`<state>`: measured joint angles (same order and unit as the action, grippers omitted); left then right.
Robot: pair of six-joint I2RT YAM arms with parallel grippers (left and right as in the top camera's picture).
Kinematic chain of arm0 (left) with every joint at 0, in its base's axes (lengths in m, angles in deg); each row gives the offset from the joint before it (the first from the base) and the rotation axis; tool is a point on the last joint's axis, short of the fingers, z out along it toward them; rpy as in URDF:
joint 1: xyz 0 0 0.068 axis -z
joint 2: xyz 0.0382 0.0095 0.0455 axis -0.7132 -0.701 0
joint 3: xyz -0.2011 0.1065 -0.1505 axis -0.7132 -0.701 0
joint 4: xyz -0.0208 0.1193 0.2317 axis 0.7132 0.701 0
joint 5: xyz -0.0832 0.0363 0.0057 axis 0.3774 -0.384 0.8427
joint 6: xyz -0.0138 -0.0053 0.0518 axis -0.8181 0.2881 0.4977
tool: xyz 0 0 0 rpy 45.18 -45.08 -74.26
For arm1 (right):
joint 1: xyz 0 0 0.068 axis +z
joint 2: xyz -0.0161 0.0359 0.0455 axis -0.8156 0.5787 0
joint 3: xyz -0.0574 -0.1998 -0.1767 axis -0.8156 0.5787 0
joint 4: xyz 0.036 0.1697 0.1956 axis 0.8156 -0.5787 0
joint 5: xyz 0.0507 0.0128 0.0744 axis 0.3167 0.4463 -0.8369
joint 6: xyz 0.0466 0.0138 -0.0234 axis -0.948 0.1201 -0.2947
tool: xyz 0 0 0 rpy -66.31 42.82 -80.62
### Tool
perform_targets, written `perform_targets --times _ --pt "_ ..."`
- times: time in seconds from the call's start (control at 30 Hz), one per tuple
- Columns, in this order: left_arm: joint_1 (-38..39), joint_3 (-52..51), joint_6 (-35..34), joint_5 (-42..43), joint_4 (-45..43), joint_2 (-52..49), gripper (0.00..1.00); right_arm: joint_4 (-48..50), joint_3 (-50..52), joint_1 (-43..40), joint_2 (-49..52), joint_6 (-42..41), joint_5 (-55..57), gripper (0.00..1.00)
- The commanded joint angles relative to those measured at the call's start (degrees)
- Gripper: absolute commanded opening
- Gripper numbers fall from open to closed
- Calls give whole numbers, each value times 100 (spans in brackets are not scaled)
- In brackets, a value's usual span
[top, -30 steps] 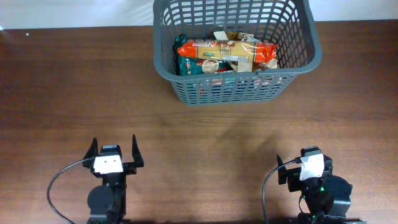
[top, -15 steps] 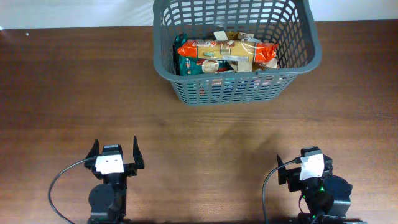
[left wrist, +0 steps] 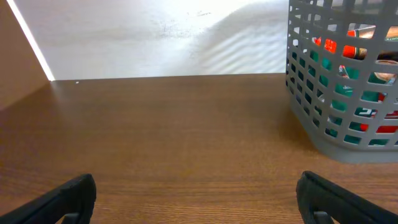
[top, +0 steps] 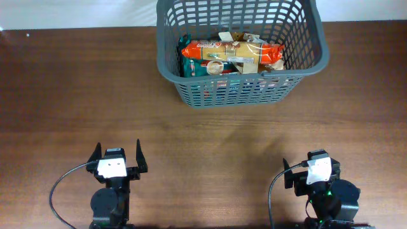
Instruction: Pack container
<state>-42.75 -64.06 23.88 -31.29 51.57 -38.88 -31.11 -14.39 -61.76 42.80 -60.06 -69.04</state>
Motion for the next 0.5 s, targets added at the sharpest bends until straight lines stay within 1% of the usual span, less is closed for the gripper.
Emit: perform_targets --times 0.0,0.47 --pt "-28 -17 -15 2 22 44 99 13 37 31 -59 -68 28 99" --pt "-28 -17 -15 0 22 44 99 13 37 31 -59 -68 28 99"
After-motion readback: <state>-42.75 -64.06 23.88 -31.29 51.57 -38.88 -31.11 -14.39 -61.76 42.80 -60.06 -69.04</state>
